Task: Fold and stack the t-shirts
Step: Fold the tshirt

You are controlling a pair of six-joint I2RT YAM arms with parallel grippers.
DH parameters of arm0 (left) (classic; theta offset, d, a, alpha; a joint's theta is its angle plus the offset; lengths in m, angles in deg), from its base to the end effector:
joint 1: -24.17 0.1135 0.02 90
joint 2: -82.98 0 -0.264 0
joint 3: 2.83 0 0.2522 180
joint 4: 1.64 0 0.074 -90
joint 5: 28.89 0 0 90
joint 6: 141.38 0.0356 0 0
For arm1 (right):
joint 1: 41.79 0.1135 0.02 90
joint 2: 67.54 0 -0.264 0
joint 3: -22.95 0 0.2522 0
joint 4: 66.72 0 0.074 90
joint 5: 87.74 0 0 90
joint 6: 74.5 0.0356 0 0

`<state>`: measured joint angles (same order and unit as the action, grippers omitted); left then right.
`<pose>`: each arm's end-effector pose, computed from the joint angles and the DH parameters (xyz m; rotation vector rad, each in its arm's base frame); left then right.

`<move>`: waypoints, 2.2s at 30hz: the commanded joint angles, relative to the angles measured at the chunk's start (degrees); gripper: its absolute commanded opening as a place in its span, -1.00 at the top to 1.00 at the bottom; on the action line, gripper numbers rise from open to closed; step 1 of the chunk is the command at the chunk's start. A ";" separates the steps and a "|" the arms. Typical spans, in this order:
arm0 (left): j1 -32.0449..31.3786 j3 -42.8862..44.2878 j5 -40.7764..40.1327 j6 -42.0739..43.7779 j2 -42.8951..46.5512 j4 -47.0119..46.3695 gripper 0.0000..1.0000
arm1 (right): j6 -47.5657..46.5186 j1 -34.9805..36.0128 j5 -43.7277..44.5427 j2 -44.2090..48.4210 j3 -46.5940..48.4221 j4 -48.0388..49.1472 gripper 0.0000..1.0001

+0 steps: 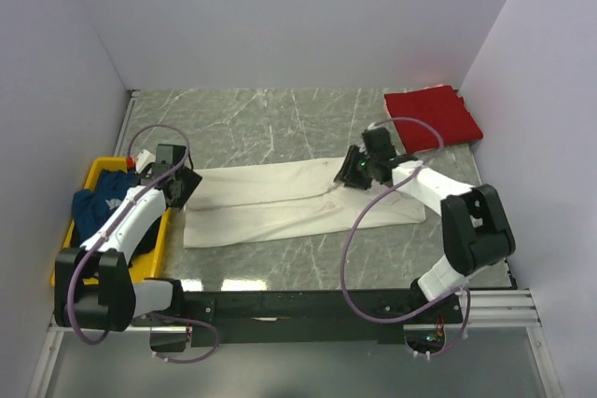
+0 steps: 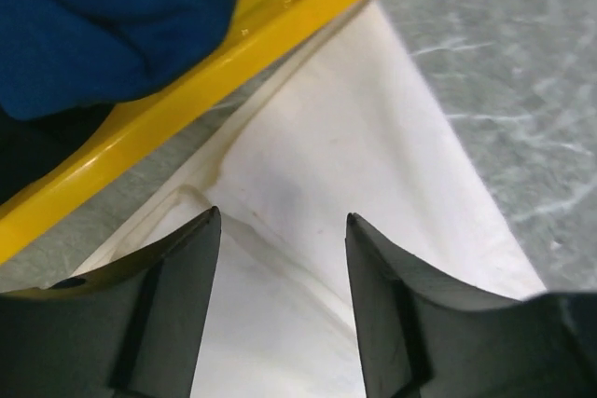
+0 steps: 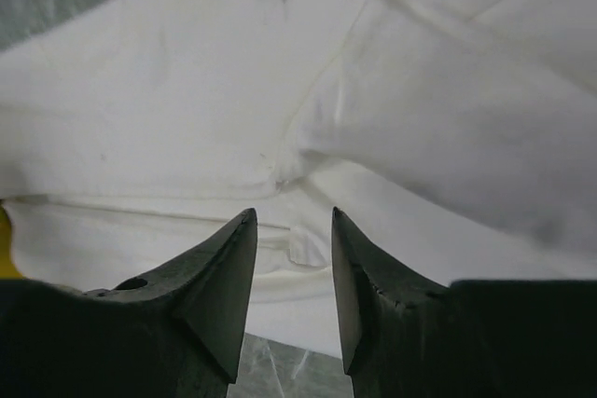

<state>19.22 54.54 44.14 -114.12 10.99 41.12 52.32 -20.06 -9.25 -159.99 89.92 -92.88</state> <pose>0.2407 -0.0104 0.2099 -1.3076 2.1427 -0.0980 0.3007 0.1275 0.1834 0.2485 2.5630 0.6640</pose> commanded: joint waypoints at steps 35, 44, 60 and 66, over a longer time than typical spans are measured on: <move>-0.76 21.86 12.84 0.60 -27.32 -6.93 -0.23 | -5.00 -27.10 -7.92 -27.35 33.36 -1.83 0.23; -0.50 20.63 9.94 -0.54 -30.93 -6.41 -0.23 | -4.48 -27.45 -4.67 -22.09 28.97 -2.89 0.88; 1.08 22.48 9.76 -0.72 -36.03 -5.17 -0.18 | -5.00 -29.65 10.02 -6.60 16.49 -2.63 1.00; 1.26 22.75 10.90 -0.01 -37.09 -5.96 -0.17 | -4.65 -29.91 7.99 -12.84 18.67 -3.14 0.79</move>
<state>19.81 78.13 56.03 -115.28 -23.26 34.17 48.26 -49.35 -2.65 -170.04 107.07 -95.94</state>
